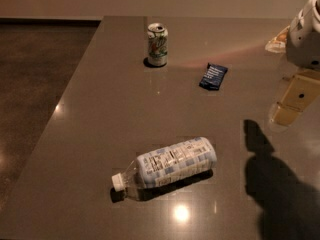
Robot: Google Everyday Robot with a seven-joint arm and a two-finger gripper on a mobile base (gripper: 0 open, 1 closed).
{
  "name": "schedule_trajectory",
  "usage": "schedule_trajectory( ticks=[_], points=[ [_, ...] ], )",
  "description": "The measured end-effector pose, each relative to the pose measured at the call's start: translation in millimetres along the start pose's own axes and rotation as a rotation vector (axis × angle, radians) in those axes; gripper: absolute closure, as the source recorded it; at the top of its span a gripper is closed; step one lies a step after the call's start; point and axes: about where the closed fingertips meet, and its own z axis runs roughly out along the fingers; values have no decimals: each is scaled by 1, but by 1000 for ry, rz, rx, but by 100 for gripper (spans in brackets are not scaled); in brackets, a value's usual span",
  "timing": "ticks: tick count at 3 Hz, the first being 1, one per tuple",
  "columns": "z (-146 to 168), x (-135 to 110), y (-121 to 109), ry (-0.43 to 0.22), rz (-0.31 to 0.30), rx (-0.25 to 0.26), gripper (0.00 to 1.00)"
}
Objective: Pick blue plastic bottle
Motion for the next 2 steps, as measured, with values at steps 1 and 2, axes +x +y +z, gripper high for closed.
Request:
schedule_trajectory(
  ticks=[1, 2],
  points=[
    [0, 0, 0, 0, 0, 0, 0],
    [12, -27, 11, -10, -80, -20, 0]
  ],
)
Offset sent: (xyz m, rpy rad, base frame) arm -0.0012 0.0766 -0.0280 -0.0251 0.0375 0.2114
